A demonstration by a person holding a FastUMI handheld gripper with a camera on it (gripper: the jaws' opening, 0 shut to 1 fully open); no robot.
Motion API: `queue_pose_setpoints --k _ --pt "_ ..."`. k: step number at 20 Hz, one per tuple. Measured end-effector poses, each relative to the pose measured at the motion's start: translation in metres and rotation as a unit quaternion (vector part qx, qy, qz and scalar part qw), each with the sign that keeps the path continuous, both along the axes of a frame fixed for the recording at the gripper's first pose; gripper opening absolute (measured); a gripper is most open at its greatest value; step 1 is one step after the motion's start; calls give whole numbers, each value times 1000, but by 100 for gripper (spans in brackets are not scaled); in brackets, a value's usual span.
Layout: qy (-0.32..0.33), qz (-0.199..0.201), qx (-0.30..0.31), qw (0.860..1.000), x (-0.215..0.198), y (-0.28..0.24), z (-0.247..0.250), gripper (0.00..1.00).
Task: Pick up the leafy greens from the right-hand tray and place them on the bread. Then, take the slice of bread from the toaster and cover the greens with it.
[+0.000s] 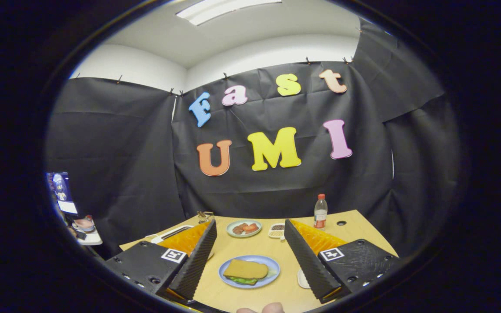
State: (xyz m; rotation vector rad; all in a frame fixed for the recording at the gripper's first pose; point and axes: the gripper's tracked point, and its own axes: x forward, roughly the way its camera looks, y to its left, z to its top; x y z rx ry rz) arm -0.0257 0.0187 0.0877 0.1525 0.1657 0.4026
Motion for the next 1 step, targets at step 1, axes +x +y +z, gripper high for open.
queue_pose_setpoints --k 1 --pt "0 1 0 1000 -1 1 0 95"
